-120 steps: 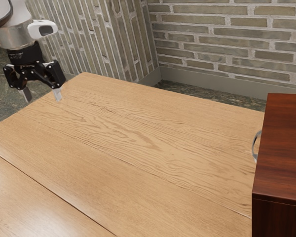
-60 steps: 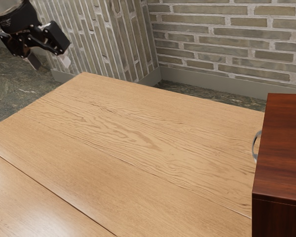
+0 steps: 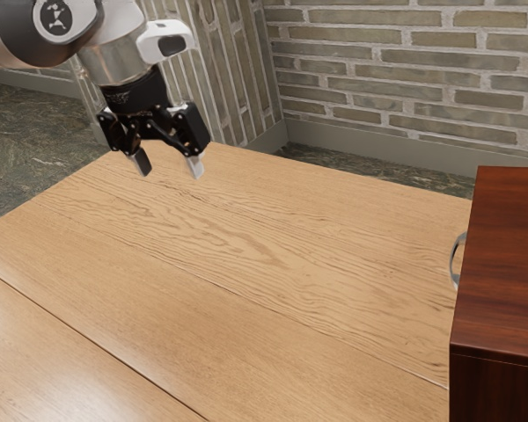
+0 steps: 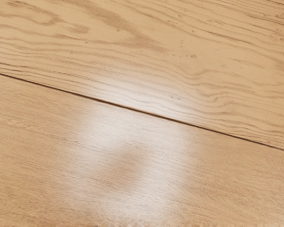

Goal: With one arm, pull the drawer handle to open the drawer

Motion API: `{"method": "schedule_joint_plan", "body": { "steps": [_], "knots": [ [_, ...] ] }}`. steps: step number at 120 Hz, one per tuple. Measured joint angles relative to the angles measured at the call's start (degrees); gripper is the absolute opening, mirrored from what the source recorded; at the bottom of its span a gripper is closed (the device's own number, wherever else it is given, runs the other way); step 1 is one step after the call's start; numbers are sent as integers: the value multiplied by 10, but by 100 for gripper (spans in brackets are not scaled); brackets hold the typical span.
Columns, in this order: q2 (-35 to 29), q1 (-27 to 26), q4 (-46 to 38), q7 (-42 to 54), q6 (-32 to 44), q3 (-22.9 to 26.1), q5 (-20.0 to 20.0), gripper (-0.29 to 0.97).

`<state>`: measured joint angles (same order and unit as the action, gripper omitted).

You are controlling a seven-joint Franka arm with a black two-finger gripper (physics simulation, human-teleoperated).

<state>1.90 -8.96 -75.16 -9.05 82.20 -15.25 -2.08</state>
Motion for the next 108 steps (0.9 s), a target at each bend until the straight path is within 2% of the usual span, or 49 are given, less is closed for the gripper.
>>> {"method": "schedule_joint_plan", "body": {
  "steps": [16,37,53,71,91,108],
  "knots": [
    [-26,6,-91,-2,62,1,-73,66],
    [-28,20,-143,-3,154,5,-171,66],
    [-10,33,-157,-3,225,14,-229,66],
    [24,35,-158,-3,288,40,-254,66],
    [47,-19,-156,-4,322,72,-262,65],
    [60,-8,-152,-4,335,77,-265,66]
  ]
}}
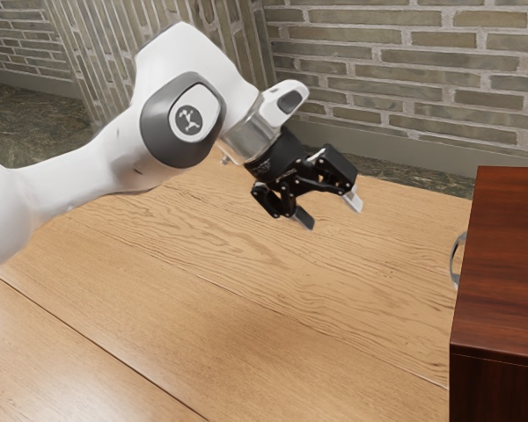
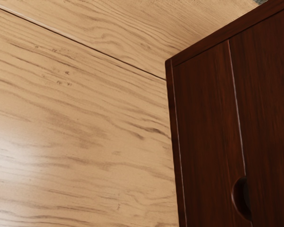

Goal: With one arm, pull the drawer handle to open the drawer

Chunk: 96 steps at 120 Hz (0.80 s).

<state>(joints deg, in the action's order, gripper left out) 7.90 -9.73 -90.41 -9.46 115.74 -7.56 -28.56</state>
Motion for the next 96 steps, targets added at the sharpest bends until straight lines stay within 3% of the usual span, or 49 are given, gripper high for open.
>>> {"method": "schedule_joint_plan", "body": {
  "steps": [40,96],
  "knots": [
    [46,-3,32,-1,22,39,-1,66],
    [59,-12,35,0,32,79,-8,66]
  ]
}}
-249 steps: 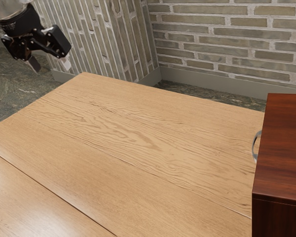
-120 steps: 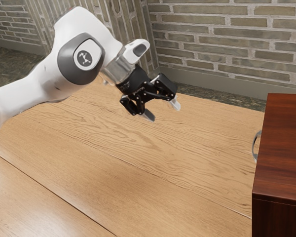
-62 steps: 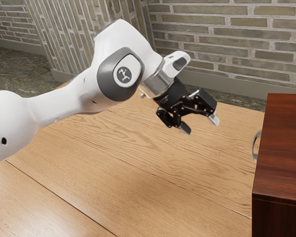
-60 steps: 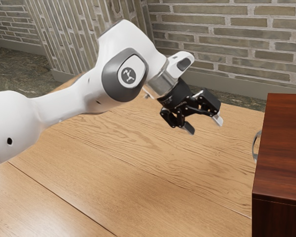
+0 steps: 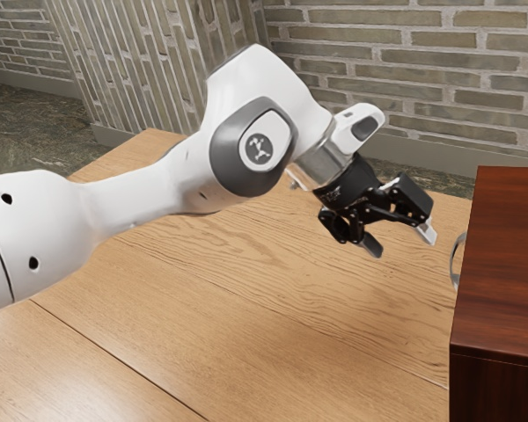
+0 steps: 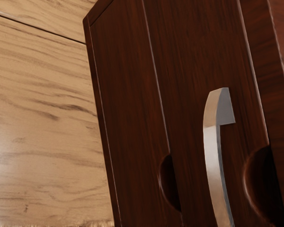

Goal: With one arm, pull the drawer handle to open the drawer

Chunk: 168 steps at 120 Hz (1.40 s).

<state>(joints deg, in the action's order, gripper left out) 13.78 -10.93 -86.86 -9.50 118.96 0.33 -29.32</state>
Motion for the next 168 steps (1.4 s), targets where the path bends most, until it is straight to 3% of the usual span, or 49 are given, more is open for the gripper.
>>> {"method": "schedule_joint_plan", "body": {
  "steps": [104,168],
  "knots": [
    [40,1,11,-1,25,18,-7,65],
    [34,4,-1,-5,38,15,-14,42]
  ]
}}
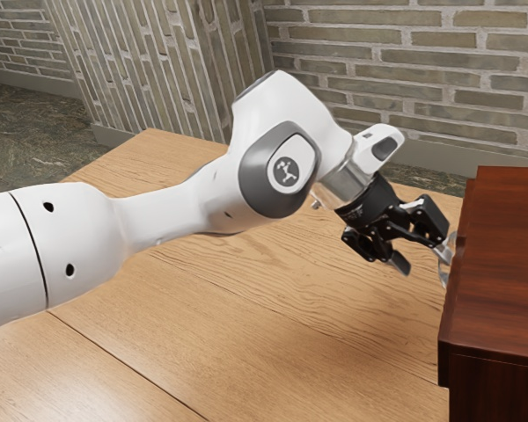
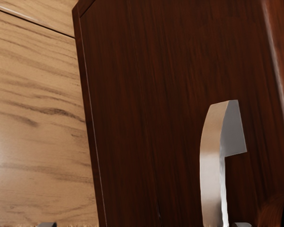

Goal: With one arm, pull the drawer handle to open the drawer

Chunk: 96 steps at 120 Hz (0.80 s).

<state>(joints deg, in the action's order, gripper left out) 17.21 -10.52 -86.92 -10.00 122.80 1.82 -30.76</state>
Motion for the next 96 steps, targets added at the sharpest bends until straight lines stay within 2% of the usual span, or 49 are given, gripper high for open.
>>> {"method": "schedule_joint_plan", "body": {
  "steps": [96],
  "knots": [
    [-72,9,-87,1,2,-27,-6,37]
  ]
}}
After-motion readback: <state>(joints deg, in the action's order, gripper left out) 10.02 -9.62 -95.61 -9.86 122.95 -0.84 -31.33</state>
